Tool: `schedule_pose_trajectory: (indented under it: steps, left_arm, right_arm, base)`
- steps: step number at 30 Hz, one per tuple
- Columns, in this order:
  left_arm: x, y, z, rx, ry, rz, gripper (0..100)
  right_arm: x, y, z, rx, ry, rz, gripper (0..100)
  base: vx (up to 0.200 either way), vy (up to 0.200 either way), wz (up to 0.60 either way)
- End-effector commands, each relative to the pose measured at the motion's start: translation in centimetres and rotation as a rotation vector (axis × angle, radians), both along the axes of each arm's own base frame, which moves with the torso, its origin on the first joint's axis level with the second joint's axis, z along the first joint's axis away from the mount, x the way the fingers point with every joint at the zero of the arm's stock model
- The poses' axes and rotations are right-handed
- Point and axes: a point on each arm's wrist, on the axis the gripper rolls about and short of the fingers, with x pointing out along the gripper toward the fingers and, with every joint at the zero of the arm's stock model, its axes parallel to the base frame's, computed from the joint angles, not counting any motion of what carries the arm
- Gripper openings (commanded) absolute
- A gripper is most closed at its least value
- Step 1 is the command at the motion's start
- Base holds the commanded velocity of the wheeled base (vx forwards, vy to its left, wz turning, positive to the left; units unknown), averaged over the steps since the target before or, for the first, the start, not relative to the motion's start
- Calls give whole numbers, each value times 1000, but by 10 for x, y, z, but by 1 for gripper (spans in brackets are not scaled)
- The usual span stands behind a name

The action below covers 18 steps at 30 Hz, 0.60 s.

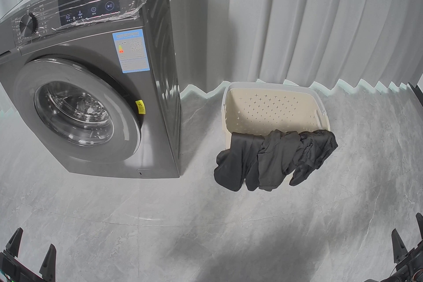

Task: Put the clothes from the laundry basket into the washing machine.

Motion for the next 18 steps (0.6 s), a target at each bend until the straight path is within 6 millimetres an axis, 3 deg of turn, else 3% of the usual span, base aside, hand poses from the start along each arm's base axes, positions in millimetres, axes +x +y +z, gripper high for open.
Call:
schedule_pose_trajectory:
  steps: [1, 10, 18]
  left_arm:
    - [0, 0, -5, -1, -1, 1, 100]
    - [0, 0, -5, 0, -1, 1, 100]
    - [0, 0, -5, 0, -1, 1, 100]
  right_arm:
    - [0, 0, -5, 0, 2, 0, 100]
    - [0, 0, -5, 0, 2, 0, 100]
    - [0, 0, -5, 0, 2, 0, 100]
  base:
    - [0, -200, 0]
    - [0, -200, 0]
    - [0, 0, 0]
